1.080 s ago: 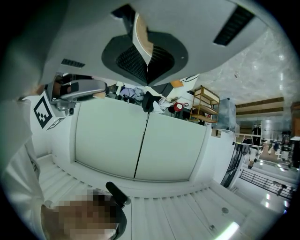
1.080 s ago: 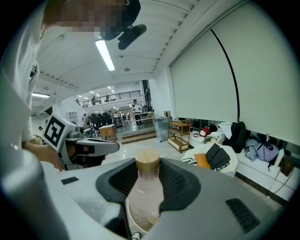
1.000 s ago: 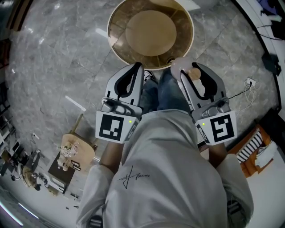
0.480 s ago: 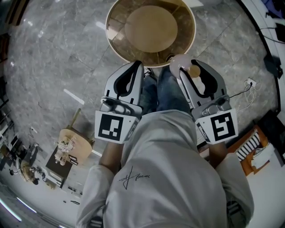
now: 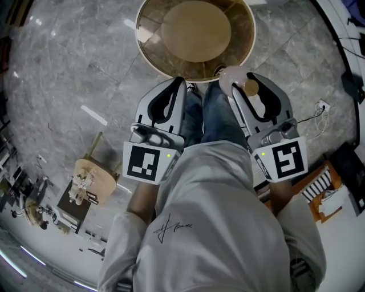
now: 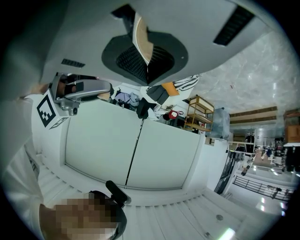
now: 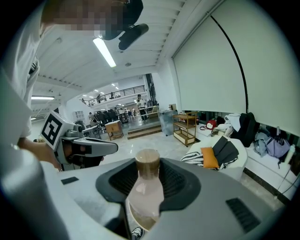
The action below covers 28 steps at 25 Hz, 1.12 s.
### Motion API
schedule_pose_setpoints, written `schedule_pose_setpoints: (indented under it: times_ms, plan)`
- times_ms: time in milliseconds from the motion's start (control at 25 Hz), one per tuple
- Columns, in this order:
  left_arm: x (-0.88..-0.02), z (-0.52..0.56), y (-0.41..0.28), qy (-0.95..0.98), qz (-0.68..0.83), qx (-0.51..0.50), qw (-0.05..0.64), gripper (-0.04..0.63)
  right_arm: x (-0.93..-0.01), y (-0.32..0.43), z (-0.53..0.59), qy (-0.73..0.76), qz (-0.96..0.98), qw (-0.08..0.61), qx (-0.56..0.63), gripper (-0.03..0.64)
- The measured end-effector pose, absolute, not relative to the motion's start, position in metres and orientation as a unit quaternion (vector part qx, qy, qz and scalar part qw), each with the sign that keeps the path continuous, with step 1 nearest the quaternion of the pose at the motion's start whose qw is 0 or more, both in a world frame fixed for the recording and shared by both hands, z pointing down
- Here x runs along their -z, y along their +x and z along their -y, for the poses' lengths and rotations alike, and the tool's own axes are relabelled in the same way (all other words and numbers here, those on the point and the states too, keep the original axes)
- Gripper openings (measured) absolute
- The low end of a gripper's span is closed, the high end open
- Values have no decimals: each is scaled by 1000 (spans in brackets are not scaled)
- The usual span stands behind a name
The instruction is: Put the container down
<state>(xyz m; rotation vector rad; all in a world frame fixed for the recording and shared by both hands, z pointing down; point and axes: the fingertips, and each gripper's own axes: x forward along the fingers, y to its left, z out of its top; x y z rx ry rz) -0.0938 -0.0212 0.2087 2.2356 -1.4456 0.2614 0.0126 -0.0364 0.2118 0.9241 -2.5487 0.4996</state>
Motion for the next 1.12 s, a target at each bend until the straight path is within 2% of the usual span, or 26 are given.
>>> schedule_pose_setpoints:
  times_ms: [1120]
  plan:
    - [-252, 44, -99, 787, 539, -93, 285, 18, -262, 4, 63, 291, 910, 218, -199, 147]
